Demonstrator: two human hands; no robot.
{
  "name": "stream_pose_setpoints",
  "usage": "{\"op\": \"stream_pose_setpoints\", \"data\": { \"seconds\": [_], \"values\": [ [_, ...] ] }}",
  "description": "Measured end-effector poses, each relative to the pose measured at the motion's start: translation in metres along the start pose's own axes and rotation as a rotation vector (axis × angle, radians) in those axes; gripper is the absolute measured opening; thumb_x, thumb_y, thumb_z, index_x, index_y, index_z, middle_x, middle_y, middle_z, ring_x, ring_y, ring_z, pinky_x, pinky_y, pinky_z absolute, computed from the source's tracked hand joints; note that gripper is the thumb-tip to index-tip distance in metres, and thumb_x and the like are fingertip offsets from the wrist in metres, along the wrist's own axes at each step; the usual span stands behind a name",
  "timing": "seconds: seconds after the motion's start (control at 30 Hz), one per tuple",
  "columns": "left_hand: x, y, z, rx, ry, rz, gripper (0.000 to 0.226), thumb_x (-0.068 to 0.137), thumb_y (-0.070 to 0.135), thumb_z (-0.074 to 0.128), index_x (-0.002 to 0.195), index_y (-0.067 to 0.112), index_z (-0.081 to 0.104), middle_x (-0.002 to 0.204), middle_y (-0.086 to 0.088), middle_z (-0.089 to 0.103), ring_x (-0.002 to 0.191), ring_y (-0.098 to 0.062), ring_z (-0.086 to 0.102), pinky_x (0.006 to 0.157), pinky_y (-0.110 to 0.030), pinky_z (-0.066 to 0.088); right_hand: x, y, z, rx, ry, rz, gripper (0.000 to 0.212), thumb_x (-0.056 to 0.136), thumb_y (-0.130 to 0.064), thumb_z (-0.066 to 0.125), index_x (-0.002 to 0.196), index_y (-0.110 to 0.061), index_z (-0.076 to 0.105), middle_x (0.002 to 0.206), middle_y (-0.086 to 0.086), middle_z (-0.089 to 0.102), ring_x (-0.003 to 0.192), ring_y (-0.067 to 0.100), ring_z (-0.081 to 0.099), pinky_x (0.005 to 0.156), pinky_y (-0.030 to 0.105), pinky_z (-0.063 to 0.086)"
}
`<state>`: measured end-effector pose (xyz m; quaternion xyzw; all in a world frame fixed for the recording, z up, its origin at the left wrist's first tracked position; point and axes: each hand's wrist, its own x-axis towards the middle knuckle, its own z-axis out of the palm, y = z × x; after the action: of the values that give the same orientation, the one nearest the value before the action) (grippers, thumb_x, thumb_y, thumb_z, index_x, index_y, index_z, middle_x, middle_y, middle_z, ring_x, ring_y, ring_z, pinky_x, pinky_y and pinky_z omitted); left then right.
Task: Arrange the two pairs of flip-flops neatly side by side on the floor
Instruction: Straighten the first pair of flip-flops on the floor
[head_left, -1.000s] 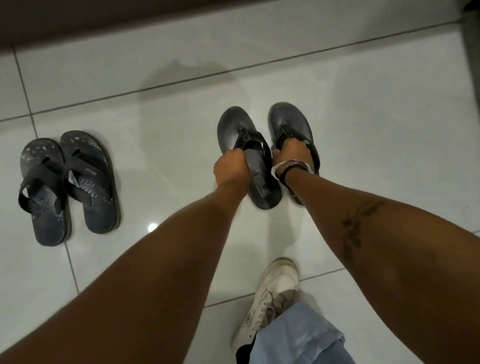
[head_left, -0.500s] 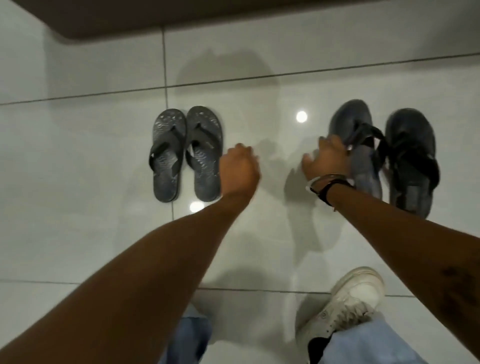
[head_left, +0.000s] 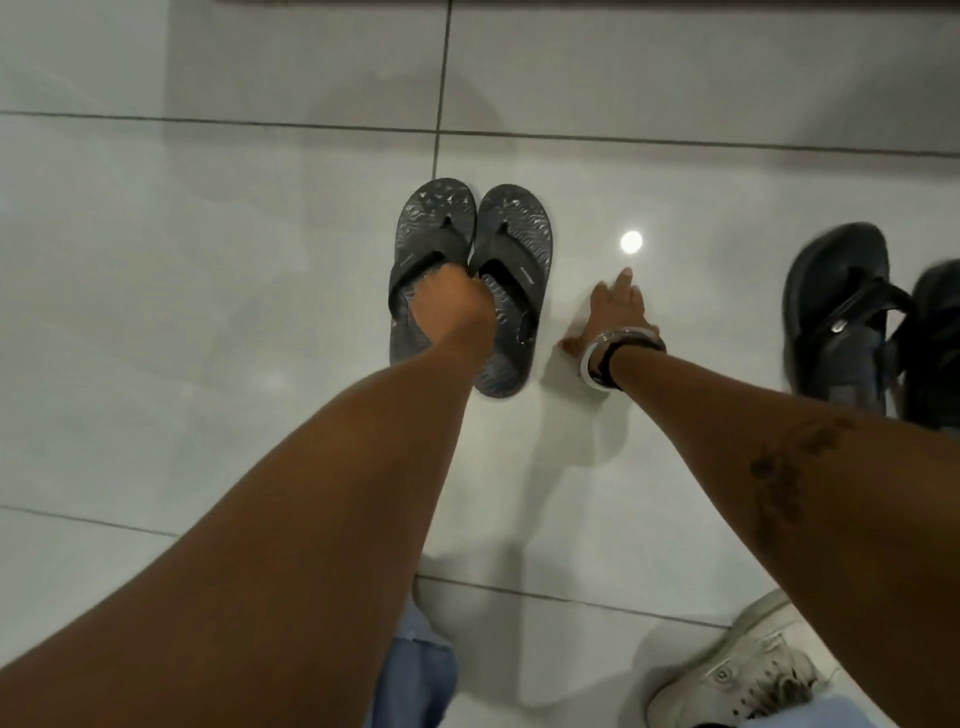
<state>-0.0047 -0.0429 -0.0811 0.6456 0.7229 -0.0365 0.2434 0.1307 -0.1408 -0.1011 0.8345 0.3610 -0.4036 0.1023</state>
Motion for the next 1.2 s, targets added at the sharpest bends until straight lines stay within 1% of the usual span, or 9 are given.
{"op": "stream_pose_setpoints", "data": {
  "seconds": [0.17, 0.37, 0.63, 0.83, 0.93, 1.03, 1.1, 1.13, 1.2],
  "values": [
    [0.016, -0.002, -0.003, -0.080, -0.011, -0.002, 0.021, 0.090, 0.022, 0.059, 0.083, 0.003, 0.067, 0.089, -0.015, 0.071, 0.086, -0.031, 0.067, 0.072, -0.032, 0.046, 0.002, 0.000, 0.002, -0.019, 0.005, 0.002, 0.095, 0.085, -0.050, 0.063, 0.153, -0.015, 0.006, 0.162, 0.009, -0.015, 0.150, 0.028, -0.002, 0.114, 0.056, 0.029],
    [0.047, -0.007, -0.022, -0.078, 0.010, 0.051, 0.023, 0.089, 0.023, 0.060, 0.092, 0.002, 0.069, 0.094, -0.018, 0.071, 0.090, -0.035, 0.066, 0.082, -0.038, 0.051, 0.007, -0.012, -0.005, -0.055, -0.038, 0.038, 0.092, 0.086, -0.049, 0.060, 0.153, -0.017, 0.006, 0.161, 0.014, -0.015, 0.149, 0.034, -0.002, 0.115, 0.056, 0.027],
    [0.085, 0.000, -0.045, -0.047, -0.039, 0.027, 0.017, 0.084, 0.013, 0.061, 0.086, -0.001, 0.070, 0.087, -0.018, 0.072, 0.083, -0.034, 0.068, 0.074, -0.037, 0.055, 0.006, -0.012, 0.001, -0.061, -0.056, 0.051, 0.098, 0.082, -0.054, 0.059, 0.153, -0.021, 0.000, 0.160, 0.013, -0.020, 0.150, 0.031, -0.008, 0.113, 0.055, 0.029],
    [0.090, 0.004, -0.048, -0.056, -0.071, 0.039, 0.017, 0.085, 0.017, 0.065, 0.086, 0.001, 0.069, 0.086, -0.016, 0.071, 0.072, -0.025, 0.061, 0.064, -0.031, 0.045, 0.009, -0.012, 0.002, -0.068, -0.062, 0.055, 0.099, 0.081, -0.057, 0.058, 0.153, -0.019, 0.003, 0.161, 0.014, -0.018, 0.150, 0.032, -0.004, 0.113, 0.053, 0.030],
    [0.086, 0.004, -0.046, -0.037, -0.079, 0.037, 0.016, 0.086, 0.019, 0.065, 0.088, 0.004, 0.069, 0.084, -0.013, 0.069, 0.073, -0.025, 0.062, 0.065, -0.031, 0.046, 0.010, 0.001, -0.004, -0.036, -0.057, 0.035, 0.096, 0.080, -0.057, 0.057, 0.152, -0.016, 0.009, 0.163, 0.008, -0.010, 0.150, 0.027, 0.008, 0.112, 0.051, 0.033],
    [0.072, 0.007, -0.043, -0.073, -0.052, 0.032, 0.014, 0.084, 0.022, 0.065, 0.088, 0.009, 0.064, 0.079, -0.006, 0.063, 0.074, -0.023, 0.059, 0.066, -0.032, 0.044, -0.002, 0.024, -0.017, 0.089, 0.017, 0.042, 0.085, 0.080, -0.055, 0.056, 0.147, -0.013, 0.026, 0.161, 0.006, 0.012, 0.137, 0.030, 0.038, 0.104, 0.047, 0.043],
    [0.060, 0.010, -0.045, -0.066, 0.024, 0.049, 0.024, 0.084, 0.029, 0.062, 0.097, 0.009, 0.063, 0.087, -0.007, 0.064, 0.083, -0.028, 0.060, 0.075, -0.036, 0.048, -0.017, 0.047, -0.025, 0.106, 0.185, 0.038, 0.064, 0.082, -0.047, 0.053, 0.133, -0.010, 0.044, 0.147, 0.010, 0.038, 0.121, 0.033, 0.051, 0.092, 0.042, 0.048],
    [0.051, 0.014, -0.044, -0.013, 0.076, 0.060, 0.032, 0.085, 0.032, 0.058, 0.103, 0.005, 0.062, 0.097, -0.013, 0.065, 0.091, -0.034, 0.061, 0.083, -0.041, 0.050, -0.025, 0.063, -0.030, 0.087, 0.282, 0.036, 0.052, 0.084, -0.041, 0.053, 0.124, -0.008, 0.051, 0.135, 0.011, 0.048, 0.113, 0.034, 0.054, 0.086, 0.040, 0.046],
    [0.032, 0.031, -0.037, 0.127, 0.146, 0.103, 0.046, 0.088, 0.037, 0.051, 0.110, -0.003, 0.059, 0.113, -0.026, 0.060, 0.104, -0.046, 0.057, 0.093, -0.053, 0.047, -0.040, 0.101, -0.040, 0.063, 0.445, 0.077, 0.039, 0.086, -0.031, 0.052, 0.114, -0.004, 0.056, 0.120, 0.013, 0.055, 0.105, 0.034, 0.056, 0.080, 0.040, 0.044]
  ]
}}
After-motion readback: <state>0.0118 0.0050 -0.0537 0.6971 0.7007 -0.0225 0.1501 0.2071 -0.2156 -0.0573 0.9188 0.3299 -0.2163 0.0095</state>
